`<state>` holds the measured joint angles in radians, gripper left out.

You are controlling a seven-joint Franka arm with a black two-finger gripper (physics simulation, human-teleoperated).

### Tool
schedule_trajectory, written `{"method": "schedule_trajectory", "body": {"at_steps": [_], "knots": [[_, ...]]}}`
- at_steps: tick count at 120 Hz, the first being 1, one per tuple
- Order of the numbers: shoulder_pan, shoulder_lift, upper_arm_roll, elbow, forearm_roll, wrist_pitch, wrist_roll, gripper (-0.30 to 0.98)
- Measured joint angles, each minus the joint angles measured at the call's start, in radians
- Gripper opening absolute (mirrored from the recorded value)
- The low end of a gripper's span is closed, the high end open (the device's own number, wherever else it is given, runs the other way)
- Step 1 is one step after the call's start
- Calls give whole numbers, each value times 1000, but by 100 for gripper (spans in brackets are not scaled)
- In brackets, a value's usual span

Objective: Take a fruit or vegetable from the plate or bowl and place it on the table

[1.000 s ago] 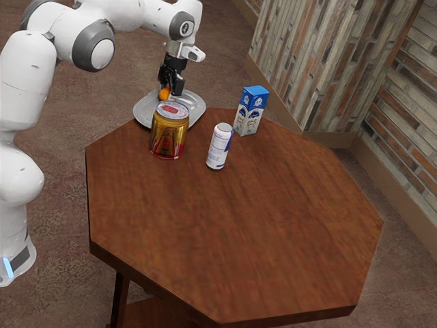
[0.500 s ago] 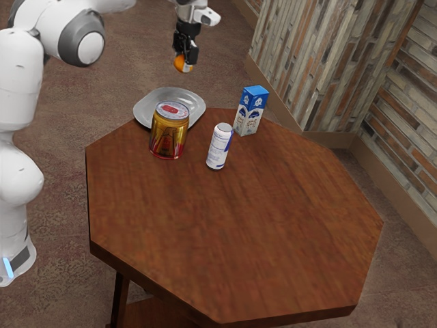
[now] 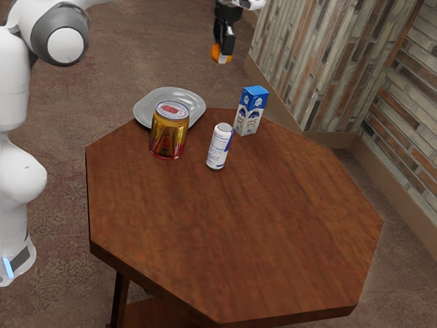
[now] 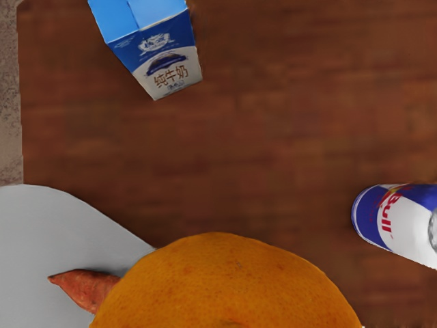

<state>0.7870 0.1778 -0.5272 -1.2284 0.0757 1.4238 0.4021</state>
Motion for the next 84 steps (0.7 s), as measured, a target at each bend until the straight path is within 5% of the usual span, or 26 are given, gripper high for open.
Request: {"method": "schedule_trajectory", "body": {"at_steps": [30,72,84], "knots": [[18,5,-251,-8,17,-33,-69,36],[199,3,-845,-168,102,-43,-238,35],[231,6,-835,-199,118,-24,-276,35]]}}
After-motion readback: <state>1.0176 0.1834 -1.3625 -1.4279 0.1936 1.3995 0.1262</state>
